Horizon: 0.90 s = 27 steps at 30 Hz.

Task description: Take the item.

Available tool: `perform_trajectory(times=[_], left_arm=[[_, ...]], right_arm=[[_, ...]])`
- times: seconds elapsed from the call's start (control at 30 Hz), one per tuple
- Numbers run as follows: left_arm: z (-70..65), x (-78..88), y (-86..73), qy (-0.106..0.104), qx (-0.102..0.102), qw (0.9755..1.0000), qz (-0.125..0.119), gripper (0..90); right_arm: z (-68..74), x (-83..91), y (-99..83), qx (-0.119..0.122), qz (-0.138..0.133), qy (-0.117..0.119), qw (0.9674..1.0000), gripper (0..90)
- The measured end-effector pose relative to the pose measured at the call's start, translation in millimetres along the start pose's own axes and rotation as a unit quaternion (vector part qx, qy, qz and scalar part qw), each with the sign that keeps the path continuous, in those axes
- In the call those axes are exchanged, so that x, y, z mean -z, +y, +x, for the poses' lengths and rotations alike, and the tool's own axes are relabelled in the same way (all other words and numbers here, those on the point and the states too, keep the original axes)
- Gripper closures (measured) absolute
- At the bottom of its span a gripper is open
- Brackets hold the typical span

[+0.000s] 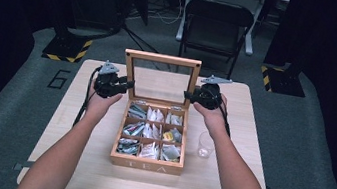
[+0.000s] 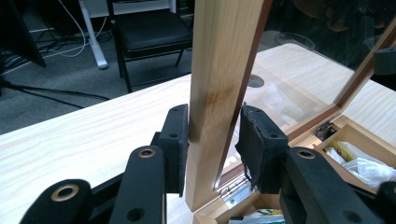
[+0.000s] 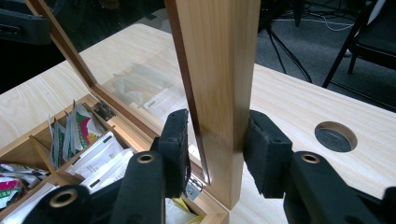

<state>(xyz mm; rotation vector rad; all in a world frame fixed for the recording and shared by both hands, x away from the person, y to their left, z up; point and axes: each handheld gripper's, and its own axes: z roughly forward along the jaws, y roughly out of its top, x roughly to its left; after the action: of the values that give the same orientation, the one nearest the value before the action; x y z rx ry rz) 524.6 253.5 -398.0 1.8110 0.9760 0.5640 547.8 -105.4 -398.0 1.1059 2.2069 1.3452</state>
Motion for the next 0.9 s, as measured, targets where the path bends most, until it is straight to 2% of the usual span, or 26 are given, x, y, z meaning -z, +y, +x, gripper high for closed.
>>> perform_trajectory(times=[0.27, 0.3, 0.67, 0.9], left_arm=[[-0.1, 3.7, 0.3, -0.002, 0.004, 1.0, 0.001, 57.4], [-1.1, 3.9, 0.5, -0.003, 0.01, 0.9999, -0.002, 57.4], [-1.8, 11.6, 1.9, -0.005, -0.001, 1.0, -0.001, 57.1], [0.5, 14.9, 1.3, -0.006, 0.001, 1.0, 0.002, 57.1]], right_arm=[[-3.0, -2.4, 1.0, -0.004, -0.001, -0.001, 1.0, 62.6], [-3.1, -2.4, 1.0, -0.008, 0.0, -0.001, 1.0, 62.8], [-5.9, -7.0, 4.2, -0.016, 0.007, -0.008, 0.9998, 63.7], [-8.8, -10.7, 6.8, -0.018, 0.014, -0.011, 0.9997, 64.2]])
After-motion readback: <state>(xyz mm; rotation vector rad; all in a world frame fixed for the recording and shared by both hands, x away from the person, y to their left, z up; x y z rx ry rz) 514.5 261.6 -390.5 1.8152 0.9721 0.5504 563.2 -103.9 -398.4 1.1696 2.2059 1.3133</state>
